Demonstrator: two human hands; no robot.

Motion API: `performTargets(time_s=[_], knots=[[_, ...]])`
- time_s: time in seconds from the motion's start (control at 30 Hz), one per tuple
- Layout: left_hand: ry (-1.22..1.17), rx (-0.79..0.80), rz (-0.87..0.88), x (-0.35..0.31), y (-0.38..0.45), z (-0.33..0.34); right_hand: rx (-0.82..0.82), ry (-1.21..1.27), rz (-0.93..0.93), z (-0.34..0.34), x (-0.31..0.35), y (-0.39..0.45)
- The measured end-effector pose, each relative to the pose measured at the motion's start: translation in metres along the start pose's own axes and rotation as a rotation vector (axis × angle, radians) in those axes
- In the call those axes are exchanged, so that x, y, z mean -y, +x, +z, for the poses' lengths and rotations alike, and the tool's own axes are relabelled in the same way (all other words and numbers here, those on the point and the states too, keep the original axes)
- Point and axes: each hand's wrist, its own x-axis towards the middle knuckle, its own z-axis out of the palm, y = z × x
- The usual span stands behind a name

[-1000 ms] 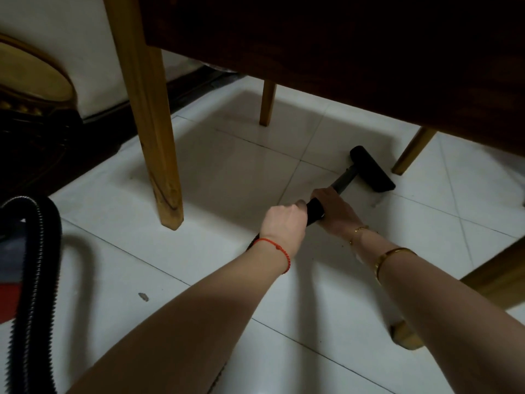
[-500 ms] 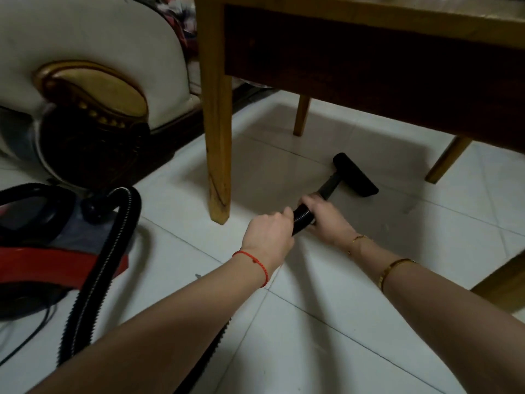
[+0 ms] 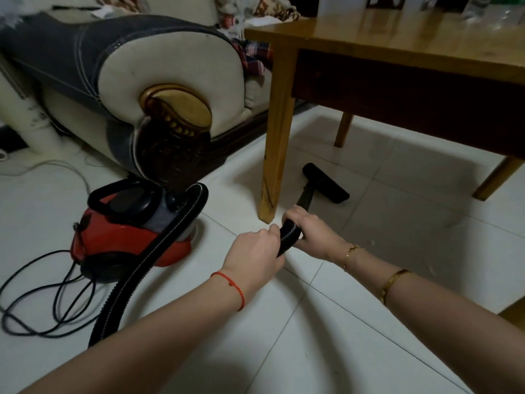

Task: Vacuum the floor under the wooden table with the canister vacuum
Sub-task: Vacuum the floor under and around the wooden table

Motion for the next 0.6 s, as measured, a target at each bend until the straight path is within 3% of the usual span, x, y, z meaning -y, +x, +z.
performTargets(time_s=[0.27, 0.6], knots=[[0.007, 0.014, -0.047, 0.015, 0.008, 0.009, 0.024, 0.008, -0.095, 0.010, -0.006, 0.026], [-0.063, 0.041, -0.113, -0.003, 0.086, 0.045, 0.095, -0.079, -0.060, -0.002, -0.075, 0.061]])
